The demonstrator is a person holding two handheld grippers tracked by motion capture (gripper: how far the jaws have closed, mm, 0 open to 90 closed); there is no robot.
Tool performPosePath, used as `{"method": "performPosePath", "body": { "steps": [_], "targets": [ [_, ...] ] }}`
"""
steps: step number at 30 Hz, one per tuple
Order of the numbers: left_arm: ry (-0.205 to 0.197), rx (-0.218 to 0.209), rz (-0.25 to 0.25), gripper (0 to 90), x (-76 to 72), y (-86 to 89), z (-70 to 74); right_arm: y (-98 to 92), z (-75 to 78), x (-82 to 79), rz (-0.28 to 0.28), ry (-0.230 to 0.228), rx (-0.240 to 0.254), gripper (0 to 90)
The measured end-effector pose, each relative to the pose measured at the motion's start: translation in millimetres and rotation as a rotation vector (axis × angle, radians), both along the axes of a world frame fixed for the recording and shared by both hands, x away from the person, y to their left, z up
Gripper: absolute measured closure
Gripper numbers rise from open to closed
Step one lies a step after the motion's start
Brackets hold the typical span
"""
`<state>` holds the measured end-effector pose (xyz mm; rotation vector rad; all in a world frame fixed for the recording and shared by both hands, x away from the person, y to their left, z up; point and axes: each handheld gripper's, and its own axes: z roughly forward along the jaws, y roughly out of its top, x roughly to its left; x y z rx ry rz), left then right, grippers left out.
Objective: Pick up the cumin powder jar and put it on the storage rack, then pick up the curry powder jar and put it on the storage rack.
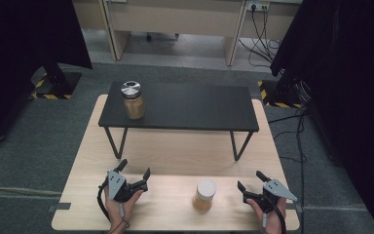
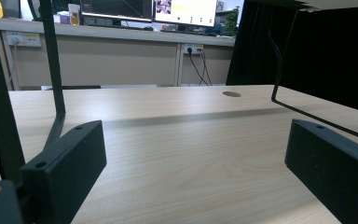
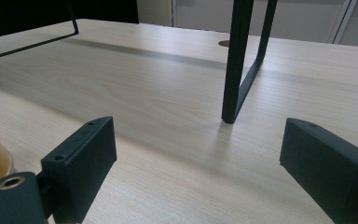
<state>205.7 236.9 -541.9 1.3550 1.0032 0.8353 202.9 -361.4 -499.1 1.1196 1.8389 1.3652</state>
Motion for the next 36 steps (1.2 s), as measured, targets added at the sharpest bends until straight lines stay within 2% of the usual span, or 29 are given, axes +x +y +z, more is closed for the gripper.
{"method": "performPosePath", "body": {
  "steps": [11,28,36],
  "targets": [
    [0.004,0.014,-0.002,4.6,0.5,-1.4,1.5,0.0,-0.3,-0.3,0.001,-0.003,-0.001,10.8],
    [0.013,0.015,-0.004,4.6,1.6,-0.8,2.9,-0.8,-0.8,-0.2,0.007,-0.006,0.0,10.8],
    [0.046,0.019,-0.002,4.6,5.2,-2.3,8.4,-0.9,-0.9,-0.3,0.007,-0.007,0.0,10.8]
  ]
}}
